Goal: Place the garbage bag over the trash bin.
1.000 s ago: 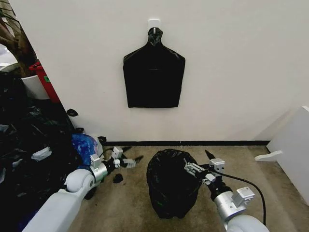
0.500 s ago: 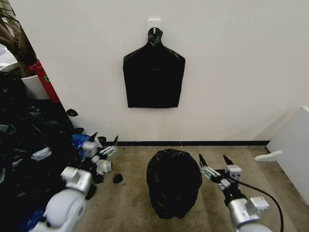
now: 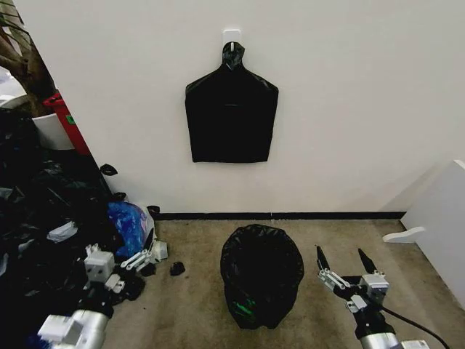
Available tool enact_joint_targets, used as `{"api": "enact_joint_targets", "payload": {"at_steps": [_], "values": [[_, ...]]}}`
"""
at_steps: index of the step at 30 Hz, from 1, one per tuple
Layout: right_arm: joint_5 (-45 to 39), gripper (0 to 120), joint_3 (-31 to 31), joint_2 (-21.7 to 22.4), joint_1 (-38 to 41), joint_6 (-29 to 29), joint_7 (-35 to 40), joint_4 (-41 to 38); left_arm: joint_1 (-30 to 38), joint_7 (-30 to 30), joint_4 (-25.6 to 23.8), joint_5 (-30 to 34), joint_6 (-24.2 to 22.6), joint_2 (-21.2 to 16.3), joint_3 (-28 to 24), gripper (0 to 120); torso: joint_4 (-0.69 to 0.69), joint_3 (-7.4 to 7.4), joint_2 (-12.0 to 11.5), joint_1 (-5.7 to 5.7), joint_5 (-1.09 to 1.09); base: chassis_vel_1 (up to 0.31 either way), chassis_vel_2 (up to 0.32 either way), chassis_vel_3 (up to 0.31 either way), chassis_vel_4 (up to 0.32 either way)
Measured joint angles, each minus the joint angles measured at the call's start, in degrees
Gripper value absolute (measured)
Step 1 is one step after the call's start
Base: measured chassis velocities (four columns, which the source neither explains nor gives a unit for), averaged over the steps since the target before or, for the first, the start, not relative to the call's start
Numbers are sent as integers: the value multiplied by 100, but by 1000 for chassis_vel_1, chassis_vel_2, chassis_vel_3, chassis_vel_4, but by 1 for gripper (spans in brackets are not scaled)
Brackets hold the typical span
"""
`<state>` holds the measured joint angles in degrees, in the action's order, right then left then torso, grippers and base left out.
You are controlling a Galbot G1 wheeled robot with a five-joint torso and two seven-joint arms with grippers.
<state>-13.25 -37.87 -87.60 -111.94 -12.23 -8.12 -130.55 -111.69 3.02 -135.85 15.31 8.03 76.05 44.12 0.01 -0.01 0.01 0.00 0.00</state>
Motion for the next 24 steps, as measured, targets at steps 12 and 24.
{"api": "enact_joint_targets", "payload": {"at_steps": [12,24], "values": [[-355,100,-128,-29,-118,25,-26,-143,-125,4,-58,66,5,-51,0,100,-1,1,0,0,0,0,0,0,0],[-380,100,-98,-23,-127,142,-54,-235,-121,45,-108,183,-205,-70,-164,100,-1,1,0,0,0,0,0,0,0]]}}
